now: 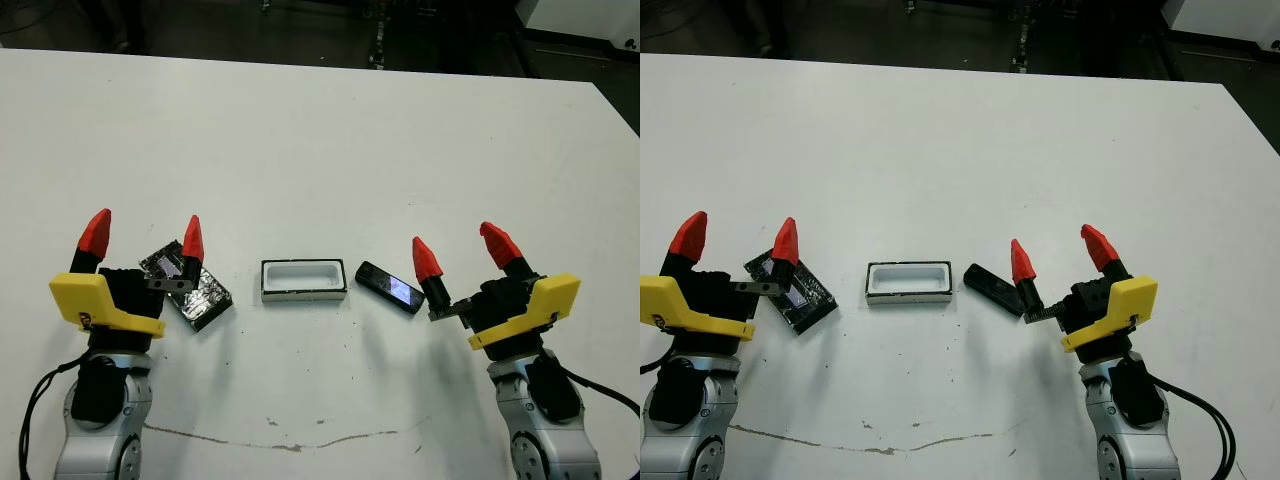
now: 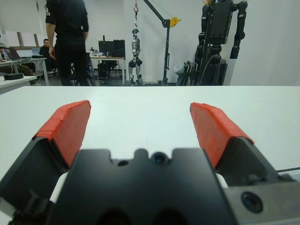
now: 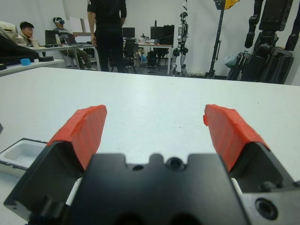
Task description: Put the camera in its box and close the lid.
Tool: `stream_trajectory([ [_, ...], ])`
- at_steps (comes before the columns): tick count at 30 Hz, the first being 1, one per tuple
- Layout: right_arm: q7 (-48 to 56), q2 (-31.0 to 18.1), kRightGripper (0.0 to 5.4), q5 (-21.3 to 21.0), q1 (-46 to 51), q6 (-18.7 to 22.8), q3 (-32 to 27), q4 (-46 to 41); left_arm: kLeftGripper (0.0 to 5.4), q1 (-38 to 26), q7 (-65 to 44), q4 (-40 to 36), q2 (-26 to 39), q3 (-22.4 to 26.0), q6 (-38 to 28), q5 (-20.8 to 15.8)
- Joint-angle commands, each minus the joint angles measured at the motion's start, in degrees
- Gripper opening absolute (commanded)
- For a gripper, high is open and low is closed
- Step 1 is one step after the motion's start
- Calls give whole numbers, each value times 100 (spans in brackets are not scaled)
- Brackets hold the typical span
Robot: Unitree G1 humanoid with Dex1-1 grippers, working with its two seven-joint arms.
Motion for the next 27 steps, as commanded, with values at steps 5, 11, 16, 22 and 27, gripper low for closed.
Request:
stream_trajectory([
  [5,42,-90,540,57,45,31,-4,13,539,8,-70,90,40,-2,2,47],
  [11,153,-165,540,153,22,65,-34,50,539,21,-76,85,-7,-24,49,21],
  [16,390,-505,540,239,-157,190,-134,1,539,31,-43,80,-27,-42,39,13],
  [22,994,-1250,540,445,-694,707,-201,66,539,33,-18,80,-51,-55,50,14],
  [27,1514,-1805,540,557,-1268,1317,-125,241,539,60,-8,79,-60,-78,51,39],
])
